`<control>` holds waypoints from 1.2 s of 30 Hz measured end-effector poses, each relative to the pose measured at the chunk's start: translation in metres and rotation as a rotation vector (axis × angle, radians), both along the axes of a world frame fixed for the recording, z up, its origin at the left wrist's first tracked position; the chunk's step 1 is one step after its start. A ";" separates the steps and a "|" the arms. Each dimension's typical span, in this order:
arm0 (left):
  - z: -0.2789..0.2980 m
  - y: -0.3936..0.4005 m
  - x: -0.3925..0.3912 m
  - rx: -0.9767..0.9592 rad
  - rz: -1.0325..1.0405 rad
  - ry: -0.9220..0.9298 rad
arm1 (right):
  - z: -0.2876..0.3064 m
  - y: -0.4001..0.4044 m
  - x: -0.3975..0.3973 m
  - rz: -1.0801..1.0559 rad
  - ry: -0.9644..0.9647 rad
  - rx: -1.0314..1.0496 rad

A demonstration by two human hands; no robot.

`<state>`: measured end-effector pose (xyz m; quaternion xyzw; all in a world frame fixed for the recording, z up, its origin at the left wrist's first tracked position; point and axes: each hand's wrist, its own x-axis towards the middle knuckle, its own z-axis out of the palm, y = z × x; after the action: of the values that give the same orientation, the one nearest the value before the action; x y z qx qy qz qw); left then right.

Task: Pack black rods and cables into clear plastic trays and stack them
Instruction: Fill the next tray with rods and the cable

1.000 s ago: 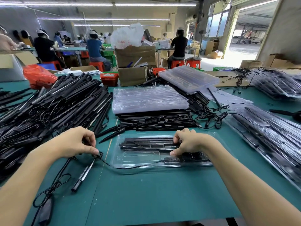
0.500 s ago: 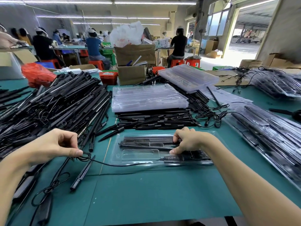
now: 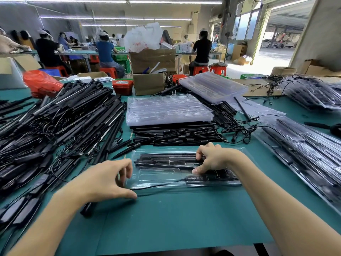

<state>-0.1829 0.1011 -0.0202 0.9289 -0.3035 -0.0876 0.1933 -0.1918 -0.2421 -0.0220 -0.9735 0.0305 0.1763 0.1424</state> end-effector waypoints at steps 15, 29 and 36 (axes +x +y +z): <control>-0.034 0.013 0.005 -0.400 -0.020 0.009 | 0.008 -0.010 -0.009 0.026 0.060 0.126; -0.030 0.009 0.016 -0.305 0.068 -0.109 | 0.009 0.004 0.002 0.008 0.072 -0.071; -0.025 0.003 0.022 -0.236 0.070 0.038 | 0.008 -0.007 -0.006 0.026 0.068 0.083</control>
<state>-0.1611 0.1043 -0.0452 0.9079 -0.2753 -0.0619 0.3101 -0.1983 -0.2487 -0.0141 -0.9605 0.0153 0.2121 0.1794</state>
